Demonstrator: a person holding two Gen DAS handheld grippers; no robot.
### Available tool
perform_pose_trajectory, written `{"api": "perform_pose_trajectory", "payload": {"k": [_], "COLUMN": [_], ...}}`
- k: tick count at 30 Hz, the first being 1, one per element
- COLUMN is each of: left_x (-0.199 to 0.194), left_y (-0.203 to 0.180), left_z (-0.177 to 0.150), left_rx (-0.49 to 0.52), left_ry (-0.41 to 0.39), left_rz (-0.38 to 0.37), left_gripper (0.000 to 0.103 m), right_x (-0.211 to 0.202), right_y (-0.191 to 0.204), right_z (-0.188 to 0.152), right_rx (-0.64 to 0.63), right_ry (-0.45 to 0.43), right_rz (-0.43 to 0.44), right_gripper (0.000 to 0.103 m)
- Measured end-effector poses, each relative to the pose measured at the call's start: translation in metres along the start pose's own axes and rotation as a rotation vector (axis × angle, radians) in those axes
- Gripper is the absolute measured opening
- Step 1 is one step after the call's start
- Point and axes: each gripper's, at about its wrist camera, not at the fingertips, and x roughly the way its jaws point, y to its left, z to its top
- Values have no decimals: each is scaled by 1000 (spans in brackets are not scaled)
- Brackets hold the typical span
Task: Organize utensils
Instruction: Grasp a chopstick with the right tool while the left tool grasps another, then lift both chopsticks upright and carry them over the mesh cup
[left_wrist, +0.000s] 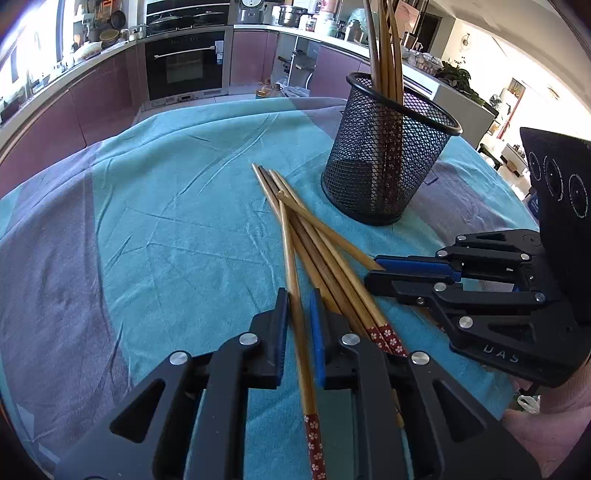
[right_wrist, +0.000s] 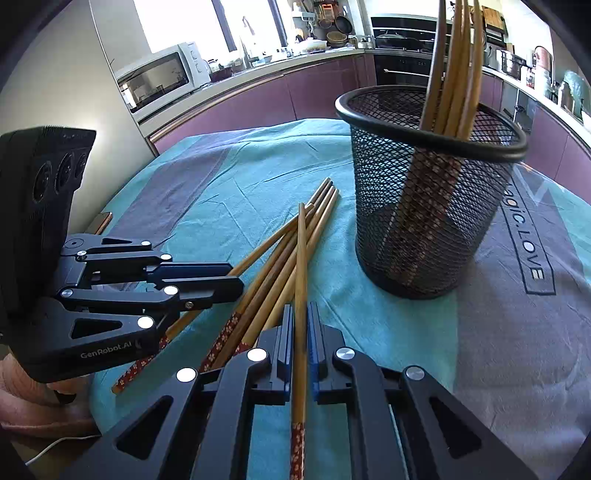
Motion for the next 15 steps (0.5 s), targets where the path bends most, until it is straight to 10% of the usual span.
{"api": "perform_pose_trajectory", "payload": {"k": [15], "left_x": [-42], "left_y": [-1], "left_z": [15], "left_rx": [2], "left_ry": [-101], "left_rz": [-62], "left_gripper": [8], "right_x": [-59], "right_y": [-4], "right_z": [5], "right_rx": [-2], "right_ry": [-166], "right_rz": [27], "right_gripper": [6]}}
